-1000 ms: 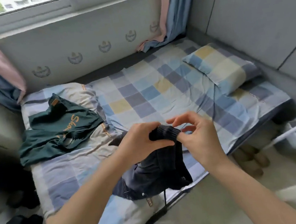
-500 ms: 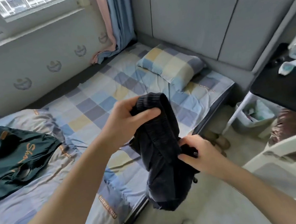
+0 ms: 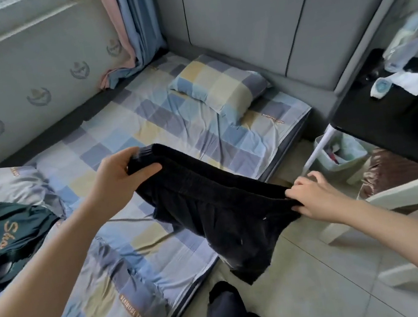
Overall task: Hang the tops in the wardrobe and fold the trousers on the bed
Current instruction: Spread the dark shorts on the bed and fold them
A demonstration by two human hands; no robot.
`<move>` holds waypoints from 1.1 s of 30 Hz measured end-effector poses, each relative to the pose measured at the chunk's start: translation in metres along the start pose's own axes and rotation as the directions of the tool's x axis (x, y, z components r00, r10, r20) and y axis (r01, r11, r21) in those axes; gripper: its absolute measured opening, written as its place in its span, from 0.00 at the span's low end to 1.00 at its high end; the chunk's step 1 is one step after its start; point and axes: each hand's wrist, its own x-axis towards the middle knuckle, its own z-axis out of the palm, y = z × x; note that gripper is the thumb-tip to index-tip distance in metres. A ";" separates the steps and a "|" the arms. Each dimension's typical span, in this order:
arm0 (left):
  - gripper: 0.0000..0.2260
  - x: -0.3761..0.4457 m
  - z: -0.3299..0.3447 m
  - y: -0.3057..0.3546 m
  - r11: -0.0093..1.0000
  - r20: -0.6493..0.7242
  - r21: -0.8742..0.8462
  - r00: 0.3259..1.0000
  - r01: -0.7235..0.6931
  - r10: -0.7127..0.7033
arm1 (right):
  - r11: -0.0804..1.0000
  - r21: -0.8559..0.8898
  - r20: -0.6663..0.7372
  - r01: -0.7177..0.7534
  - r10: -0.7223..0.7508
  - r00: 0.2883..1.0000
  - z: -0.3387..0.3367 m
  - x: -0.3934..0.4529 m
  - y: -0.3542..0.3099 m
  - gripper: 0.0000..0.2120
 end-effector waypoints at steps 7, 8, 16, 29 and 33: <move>0.17 0.026 -0.033 -0.079 0.900 0.183 0.415 0.981 -0.137 0.065 | 0.985 -0.172 -0.355 0.010 -0.072 0.932 -0.063 0.050 0.030 0.15; 0.16 0.028 -0.036 -0.089 0.883 0.149 0.447 0.985 -0.143 0.085 | 0.987 -0.161 -0.422 0.013 -0.081 0.903 -0.072 0.060 0.033 0.14; 0.21 0.035 -0.065 -0.149 0.773 -0.034 0.625 0.985 -0.109 0.166 | 0.843 0.508 -0.447 0.177 0.082 0.891 -0.116 0.153 0.036 0.09; 0.03 0.038 -0.037 -0.187 0.824 -0.293 -0.190 0.771 0.534 -0.566 | 0.267 0.960 -0.125 0.089 0.119 0.985 -0.133 0.288 0.038 0.08; 0.02 0.029 -0.013 -0.188 0.731 -0.206 -0.174 0.702 0.660 -0.682 | 0.439 0.893 -0.025 0.096 -0.166 0.986 -0.132 0.316 0.067 0.05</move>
